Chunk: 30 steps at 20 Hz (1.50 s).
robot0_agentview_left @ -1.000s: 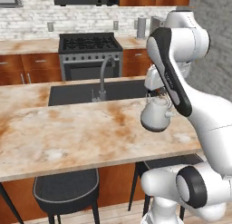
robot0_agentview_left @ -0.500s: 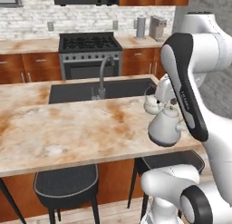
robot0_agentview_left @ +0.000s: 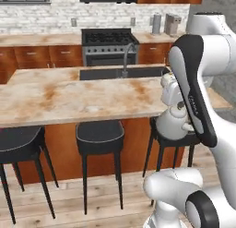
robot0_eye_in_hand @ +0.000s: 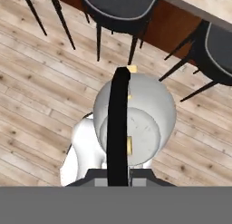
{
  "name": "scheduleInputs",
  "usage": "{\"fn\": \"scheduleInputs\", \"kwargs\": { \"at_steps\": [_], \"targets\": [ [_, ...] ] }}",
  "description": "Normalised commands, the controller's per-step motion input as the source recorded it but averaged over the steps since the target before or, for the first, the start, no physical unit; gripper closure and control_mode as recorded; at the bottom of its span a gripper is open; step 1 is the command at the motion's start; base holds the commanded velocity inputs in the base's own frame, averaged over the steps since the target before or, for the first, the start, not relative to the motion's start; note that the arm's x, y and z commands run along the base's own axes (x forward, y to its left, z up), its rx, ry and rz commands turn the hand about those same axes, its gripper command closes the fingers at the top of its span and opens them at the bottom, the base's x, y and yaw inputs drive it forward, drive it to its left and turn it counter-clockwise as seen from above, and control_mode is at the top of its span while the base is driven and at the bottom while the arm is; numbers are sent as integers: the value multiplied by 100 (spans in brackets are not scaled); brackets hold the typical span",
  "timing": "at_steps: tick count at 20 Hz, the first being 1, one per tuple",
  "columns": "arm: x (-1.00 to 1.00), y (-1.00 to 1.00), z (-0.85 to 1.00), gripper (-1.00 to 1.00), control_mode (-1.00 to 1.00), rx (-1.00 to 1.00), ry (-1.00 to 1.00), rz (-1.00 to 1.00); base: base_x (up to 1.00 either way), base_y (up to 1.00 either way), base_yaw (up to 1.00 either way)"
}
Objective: Pick the kettle and kettle and place them in the sink. Then turn on the water.
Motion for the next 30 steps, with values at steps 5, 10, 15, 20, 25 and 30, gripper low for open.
{"fn": "scheduleInputs", "kwargs": {
  "at_steps": [5, 10, 15, 20, 25, 30],
  "targets": [
    [0, 0, 0, 100, 100, 0, 0, 0, -51, 100, 62],
    [0, 0, 0, 100, 100, 0, 0, 0, -17, 77, 85],
    [0, 0, 0, 100, 100, 0, 0, 0, 0, 38, 82],
    [0, 0, 0, 100, 100, 0, 0, 0, 0, 29, 79],
    [0, 0, 0, 100, 100, 0, 0, 0, 53, 45, 62],
    [0, 0, 0, 100, 100, 0, 0, 0, 100, 19, 20]
  ]
}}
